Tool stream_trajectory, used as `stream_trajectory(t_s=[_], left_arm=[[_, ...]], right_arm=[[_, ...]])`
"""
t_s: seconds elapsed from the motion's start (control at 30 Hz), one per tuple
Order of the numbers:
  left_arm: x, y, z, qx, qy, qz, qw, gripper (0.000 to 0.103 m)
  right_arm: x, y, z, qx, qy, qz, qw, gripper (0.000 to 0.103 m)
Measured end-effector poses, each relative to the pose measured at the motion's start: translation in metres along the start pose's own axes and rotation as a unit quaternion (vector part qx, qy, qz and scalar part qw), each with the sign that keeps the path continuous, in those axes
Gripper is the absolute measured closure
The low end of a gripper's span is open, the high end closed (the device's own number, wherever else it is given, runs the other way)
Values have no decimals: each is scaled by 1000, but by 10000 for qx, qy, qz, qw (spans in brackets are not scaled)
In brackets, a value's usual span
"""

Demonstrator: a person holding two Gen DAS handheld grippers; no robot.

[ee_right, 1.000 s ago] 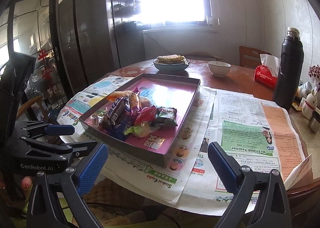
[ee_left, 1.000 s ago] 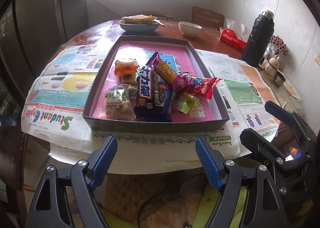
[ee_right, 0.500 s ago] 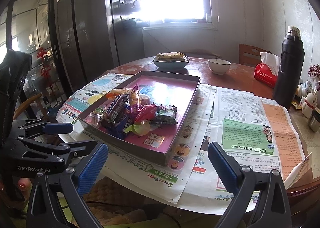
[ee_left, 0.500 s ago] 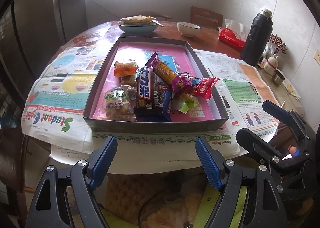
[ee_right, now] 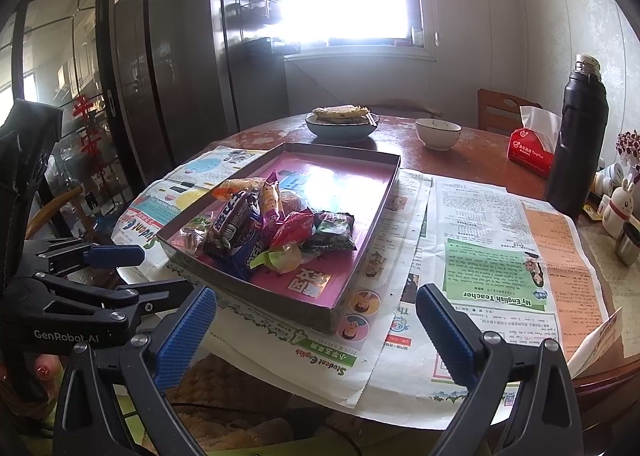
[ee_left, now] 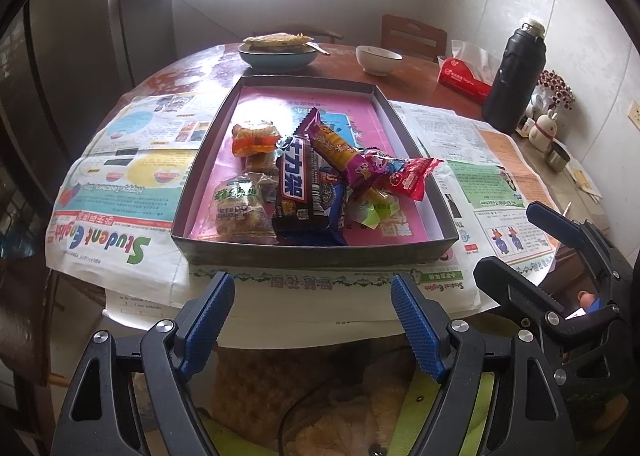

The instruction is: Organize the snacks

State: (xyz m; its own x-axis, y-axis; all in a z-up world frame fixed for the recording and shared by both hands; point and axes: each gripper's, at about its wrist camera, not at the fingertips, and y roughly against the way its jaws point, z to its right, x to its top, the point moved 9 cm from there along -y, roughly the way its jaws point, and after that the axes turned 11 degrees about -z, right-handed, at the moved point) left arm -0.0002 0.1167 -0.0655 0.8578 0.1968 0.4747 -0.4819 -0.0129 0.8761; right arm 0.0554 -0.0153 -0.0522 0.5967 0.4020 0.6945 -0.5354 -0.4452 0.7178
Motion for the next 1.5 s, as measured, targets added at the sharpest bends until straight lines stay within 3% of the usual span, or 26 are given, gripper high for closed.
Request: stream_trajectory(t_s=[1.5], left_arm=[[0, -1, -3, 232, -152, 71, 9996, 21]], right_arm=[[-6, -8, 7, 32, -275, -106, 9996, 2]])
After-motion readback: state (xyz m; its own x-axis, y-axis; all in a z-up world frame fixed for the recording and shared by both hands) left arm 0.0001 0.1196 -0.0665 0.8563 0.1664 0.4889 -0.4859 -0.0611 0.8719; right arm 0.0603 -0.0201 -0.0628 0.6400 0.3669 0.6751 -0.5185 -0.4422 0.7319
